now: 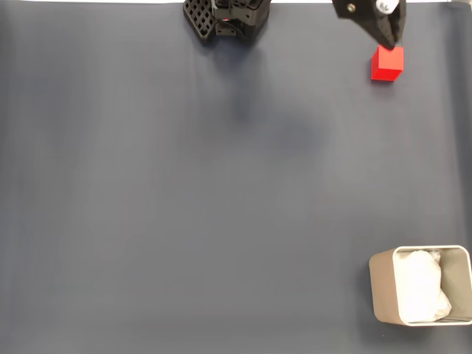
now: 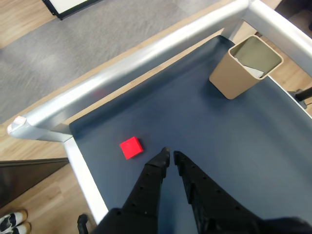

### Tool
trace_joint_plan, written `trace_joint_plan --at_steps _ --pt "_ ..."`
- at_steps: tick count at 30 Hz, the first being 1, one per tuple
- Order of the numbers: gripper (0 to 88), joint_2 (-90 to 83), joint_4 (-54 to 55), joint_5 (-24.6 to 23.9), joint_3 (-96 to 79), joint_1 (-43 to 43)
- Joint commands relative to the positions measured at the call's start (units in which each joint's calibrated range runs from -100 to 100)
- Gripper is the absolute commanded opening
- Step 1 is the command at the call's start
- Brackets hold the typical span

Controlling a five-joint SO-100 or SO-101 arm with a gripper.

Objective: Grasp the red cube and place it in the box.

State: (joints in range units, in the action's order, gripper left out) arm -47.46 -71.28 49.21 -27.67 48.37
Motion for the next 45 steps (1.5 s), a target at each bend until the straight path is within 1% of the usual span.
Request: trace_joint_plan --at_steps 1,20,31,33,37,45 --pt "0.0 -1.2 -0.5 0.5 0.8 1.8" --pt "0.0 -1.8 -0.4 1.2 -3.3 11.6" --pt "0.2 -3.5 -0.4 1.3 -6.4 15.1" --pt "3.4 -4.0 -0.3 1.9 -7.0 15.2" --pt "14.4 -5.3 0.5 3.6 -8.3 15.1" --pt "29.1 -7.3 0.6 7.2 -10.6 12.8"
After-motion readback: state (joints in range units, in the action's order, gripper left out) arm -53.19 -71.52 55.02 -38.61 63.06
